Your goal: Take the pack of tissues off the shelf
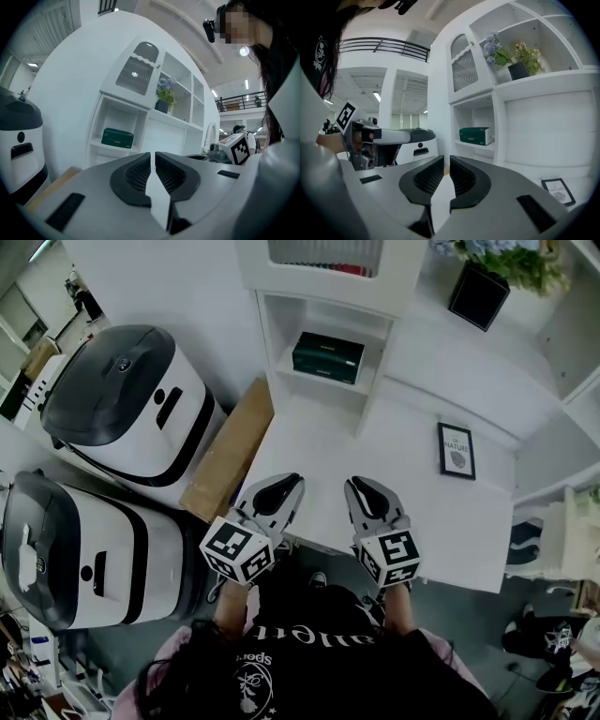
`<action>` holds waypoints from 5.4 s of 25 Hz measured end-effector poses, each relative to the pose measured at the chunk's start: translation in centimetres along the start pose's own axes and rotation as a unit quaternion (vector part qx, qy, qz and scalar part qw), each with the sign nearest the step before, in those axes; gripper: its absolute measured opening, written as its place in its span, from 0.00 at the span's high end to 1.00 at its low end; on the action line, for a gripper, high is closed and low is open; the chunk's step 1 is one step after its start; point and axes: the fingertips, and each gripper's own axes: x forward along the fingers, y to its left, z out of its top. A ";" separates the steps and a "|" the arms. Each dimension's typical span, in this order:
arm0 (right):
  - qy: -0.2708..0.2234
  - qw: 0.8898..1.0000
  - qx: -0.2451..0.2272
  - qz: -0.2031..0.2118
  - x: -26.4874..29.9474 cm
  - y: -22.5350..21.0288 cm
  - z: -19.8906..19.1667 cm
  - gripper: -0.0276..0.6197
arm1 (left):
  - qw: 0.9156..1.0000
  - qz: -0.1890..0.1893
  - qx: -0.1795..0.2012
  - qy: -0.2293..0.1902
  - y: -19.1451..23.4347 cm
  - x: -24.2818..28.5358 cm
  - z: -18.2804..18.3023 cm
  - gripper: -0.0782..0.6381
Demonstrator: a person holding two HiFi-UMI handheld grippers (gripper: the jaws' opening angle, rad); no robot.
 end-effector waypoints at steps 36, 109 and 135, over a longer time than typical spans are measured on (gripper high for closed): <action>0.036 0.980 -0.021 -0.197 16.2 -15.7 3.8 0.76 | 0.989 -0.089 0.100 0.062 15.5 13.7 2.9 0.83; 0.049 0.997 -0.013 -0.061 1.0 -0.6 -3.6 0.69 | 0.986 0.045 0.120 0.104 4.0 1.0 -4.7 0.63; 0.037 0.999 -0.021 -0.004 -3.9 7.7 -5.0 0.69 | 0.984 0.104 0.107 0.101 0.1 -9.2 -6.0 0.63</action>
